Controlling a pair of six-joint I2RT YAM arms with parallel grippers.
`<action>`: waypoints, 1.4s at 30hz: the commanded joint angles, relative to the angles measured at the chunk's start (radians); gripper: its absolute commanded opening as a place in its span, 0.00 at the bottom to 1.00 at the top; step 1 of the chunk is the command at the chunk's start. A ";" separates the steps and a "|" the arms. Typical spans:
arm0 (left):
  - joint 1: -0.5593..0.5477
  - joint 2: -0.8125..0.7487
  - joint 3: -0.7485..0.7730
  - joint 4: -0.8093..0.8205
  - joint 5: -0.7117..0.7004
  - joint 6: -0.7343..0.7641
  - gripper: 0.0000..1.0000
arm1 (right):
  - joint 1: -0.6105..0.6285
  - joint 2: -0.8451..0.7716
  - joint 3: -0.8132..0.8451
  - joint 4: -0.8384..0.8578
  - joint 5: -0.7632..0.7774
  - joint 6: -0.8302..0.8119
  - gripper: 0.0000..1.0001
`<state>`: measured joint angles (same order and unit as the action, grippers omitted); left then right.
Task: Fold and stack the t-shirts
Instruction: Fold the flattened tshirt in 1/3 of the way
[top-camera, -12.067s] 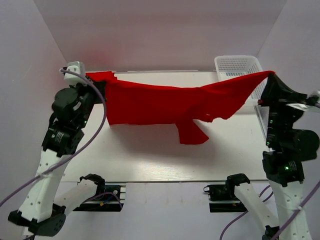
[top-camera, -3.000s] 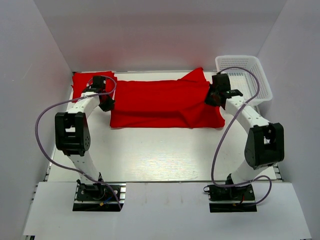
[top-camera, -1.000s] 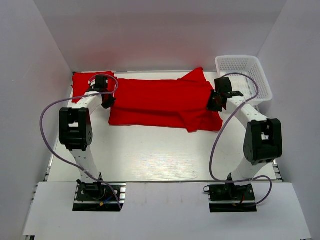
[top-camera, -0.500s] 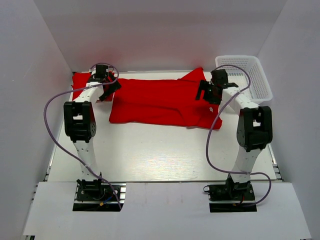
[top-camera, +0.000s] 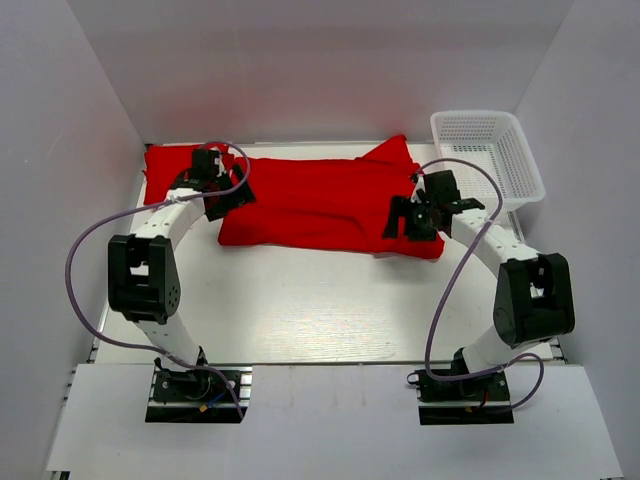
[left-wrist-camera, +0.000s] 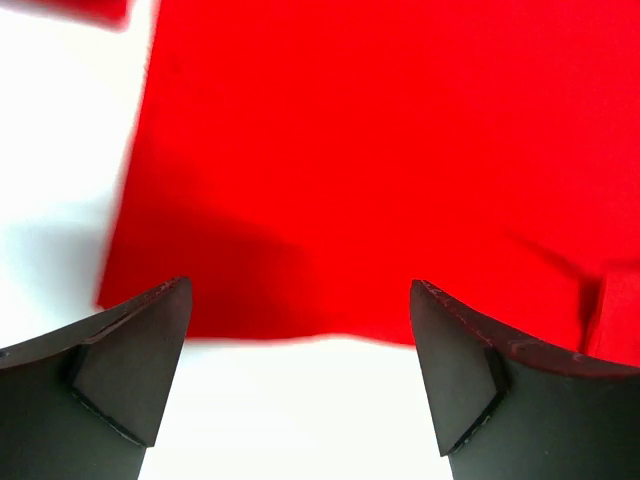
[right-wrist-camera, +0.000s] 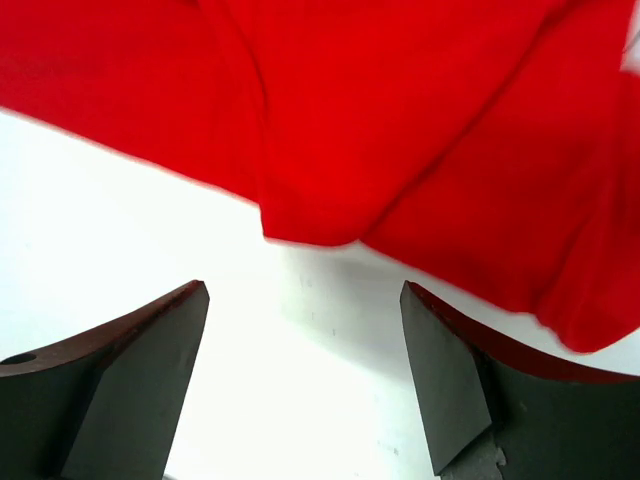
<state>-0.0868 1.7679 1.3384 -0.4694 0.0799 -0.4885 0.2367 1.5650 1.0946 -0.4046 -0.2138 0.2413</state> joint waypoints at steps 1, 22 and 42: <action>-0.027 -0.084 -0.077 -0.005 0.037 0.034 1.00 | 0.013 0.006 -0.038 -0.011 -0.048 -0.017 0.83; -0.045 -0.065 -0.139 -0.080 -0.057 0.007 1.00 | 0.027 0.168 -0.002 0.062 -0.065 0.076 0.55; -0.045 -0.053 -0.139 -0.078 -0.077 0.007 1.00 | 0.029 0.142 0.036 0.231 -0.013 0.124 0.00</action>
<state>-0.1276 1.7138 1.1782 -0.5529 0.0143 -0.4793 0.2634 1.7248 1.0676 -0.2352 -0.2455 0.3782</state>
